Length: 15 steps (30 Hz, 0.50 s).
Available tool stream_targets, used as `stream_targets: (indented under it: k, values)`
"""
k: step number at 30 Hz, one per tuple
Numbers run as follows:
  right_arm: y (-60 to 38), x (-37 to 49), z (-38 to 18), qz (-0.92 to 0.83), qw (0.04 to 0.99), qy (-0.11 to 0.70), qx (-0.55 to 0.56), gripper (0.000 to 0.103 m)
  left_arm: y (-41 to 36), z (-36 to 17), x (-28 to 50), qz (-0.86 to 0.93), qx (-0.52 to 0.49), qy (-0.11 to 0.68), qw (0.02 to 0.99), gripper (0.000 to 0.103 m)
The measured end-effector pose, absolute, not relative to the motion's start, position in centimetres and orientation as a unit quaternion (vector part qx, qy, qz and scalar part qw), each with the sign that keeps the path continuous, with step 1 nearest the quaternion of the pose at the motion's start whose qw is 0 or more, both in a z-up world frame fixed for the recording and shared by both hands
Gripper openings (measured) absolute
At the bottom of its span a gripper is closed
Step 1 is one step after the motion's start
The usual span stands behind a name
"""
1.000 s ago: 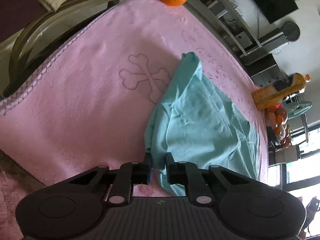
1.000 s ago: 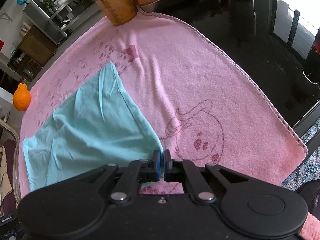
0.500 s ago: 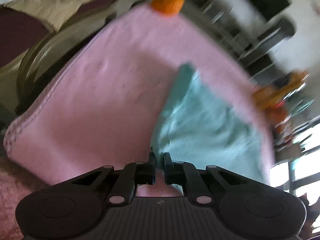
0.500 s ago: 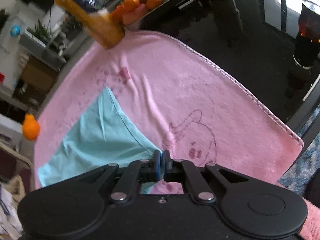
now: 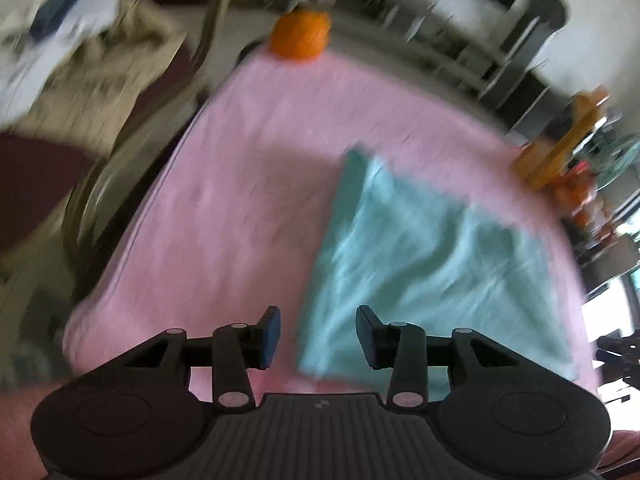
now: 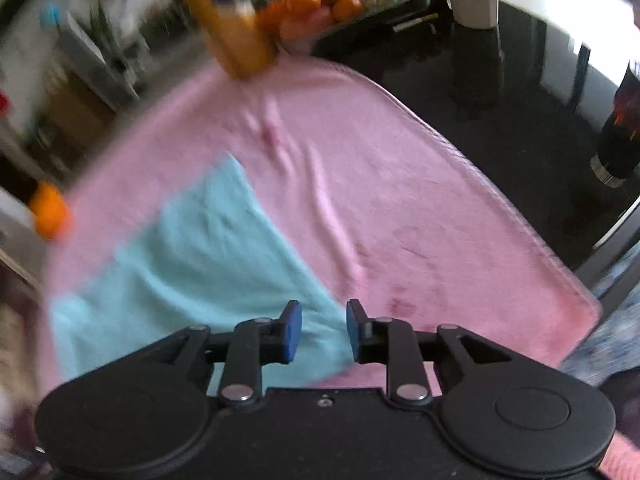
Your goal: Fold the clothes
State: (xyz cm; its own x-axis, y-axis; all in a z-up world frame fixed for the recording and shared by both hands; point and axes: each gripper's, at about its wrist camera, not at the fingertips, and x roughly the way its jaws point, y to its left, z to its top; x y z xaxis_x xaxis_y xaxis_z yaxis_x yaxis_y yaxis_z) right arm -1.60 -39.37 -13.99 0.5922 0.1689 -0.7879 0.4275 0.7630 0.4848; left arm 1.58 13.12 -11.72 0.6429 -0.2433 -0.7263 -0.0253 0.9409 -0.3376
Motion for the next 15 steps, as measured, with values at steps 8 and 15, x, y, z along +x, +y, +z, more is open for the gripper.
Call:
stream_targets:
  k: [8, 15]
  values:
    - [-37.1, 5.0, -6.3, 0.029, 0.856, 0.365, 0.365, 0.034, 10.3, -10.1, 11.3, -0.094, -0.134, 0.406, 0.899, 0.048]
    - [-37.6, 12.0, -10.1, 0.0, 0.872, 0.353, 0.339, 0.031, 13.3, -15.1, 17.3, -0.071, -0.253, 0.448, 0.855, 0.033]
